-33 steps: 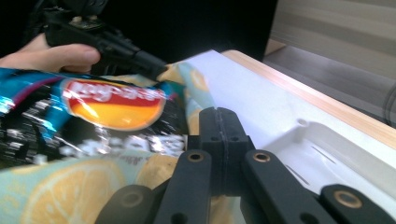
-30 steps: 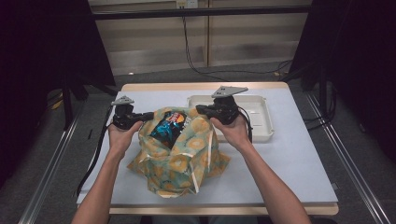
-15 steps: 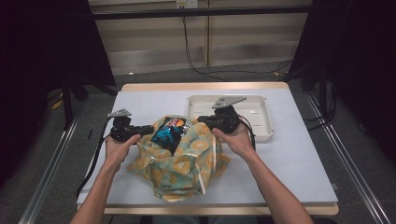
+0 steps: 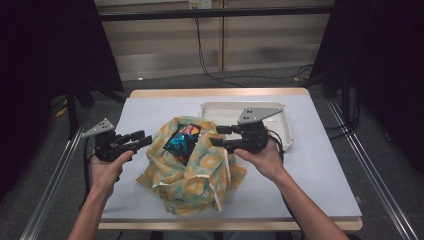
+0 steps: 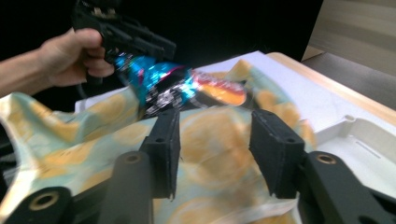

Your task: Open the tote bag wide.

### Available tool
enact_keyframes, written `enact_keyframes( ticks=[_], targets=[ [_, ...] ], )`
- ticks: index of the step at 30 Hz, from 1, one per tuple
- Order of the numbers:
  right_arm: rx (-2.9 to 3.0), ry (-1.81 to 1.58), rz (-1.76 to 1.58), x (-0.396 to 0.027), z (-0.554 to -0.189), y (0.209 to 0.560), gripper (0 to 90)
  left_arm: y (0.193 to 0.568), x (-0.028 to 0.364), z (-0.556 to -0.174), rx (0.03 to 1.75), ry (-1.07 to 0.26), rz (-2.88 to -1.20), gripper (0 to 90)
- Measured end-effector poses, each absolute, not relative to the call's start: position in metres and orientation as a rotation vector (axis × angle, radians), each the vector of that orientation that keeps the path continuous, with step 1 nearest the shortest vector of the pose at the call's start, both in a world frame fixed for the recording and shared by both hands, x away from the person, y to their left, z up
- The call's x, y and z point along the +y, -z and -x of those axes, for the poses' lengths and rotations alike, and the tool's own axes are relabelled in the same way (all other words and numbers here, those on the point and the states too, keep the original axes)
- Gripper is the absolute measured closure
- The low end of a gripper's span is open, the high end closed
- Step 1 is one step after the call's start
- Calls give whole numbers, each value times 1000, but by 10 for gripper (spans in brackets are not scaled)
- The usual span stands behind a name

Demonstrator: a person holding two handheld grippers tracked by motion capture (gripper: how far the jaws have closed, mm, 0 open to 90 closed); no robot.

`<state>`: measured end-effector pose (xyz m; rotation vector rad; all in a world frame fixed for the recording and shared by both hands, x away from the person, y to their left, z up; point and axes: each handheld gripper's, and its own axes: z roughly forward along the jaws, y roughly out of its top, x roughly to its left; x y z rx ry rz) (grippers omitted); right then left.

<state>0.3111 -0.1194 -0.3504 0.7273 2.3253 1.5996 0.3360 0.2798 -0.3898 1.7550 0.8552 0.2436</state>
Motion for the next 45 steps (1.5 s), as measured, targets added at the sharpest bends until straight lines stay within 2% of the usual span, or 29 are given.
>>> enact_keyframes(
  ticks=[6, 8, 11, 13, 16, 20, 27, 30, 33, 37, 40, 45],
  targets=[
    [2364, -1526, -761, -113, -309, 365, 434, 387, 263, -294, 716, -179, -1791, 503],
    [2370, -1515, -783, -112, -312, 372, 437, 391, 252, -281, 666, -143, -1828, 472],
    [2398, -1528, -785, -108, -313, 381, 503, 399, 236, -267, 602, -93, -1913, 434],
    [2411, -1528, -769, -106, -311, 382, 700, 402, 230, -260, 581, -59, -1929, 433],
    [2428, -1541, -729, -107, -308, 380, 899, 404, 223, -244, 542, -45, -1970, 399],
    [2419, -1557, -730, -115, -301, 377, 900, 409, 218, -231, 525, -77, -1992, 338],
    [2348, -1615, -756, -149, -286, 378, 900, 421, 214, -226, 523, -84, -2011, 330],
    [2345, -1593, -782, -162, -281, 387, 900, 424, 212, -226, 513, -110, -2043, 385],
    [2376, -1533, -802, -168, -276, 398, 900, 426, 214, -229, 525, -83, -2015, 440],
    [2395, -1508, -820, -170, -275, 404, 900, 425, 220, -231, 533, -58, -1962, 469],
    [2354, -1552, -810, -170, -274, 393, 751, 420, 227, -230, 539, -83, -1936, 466],
    [2311, -1604, -781, -160, -277, 370, 605, 420, 239, -232, 565, -95, -1870, 487]
  ],
)
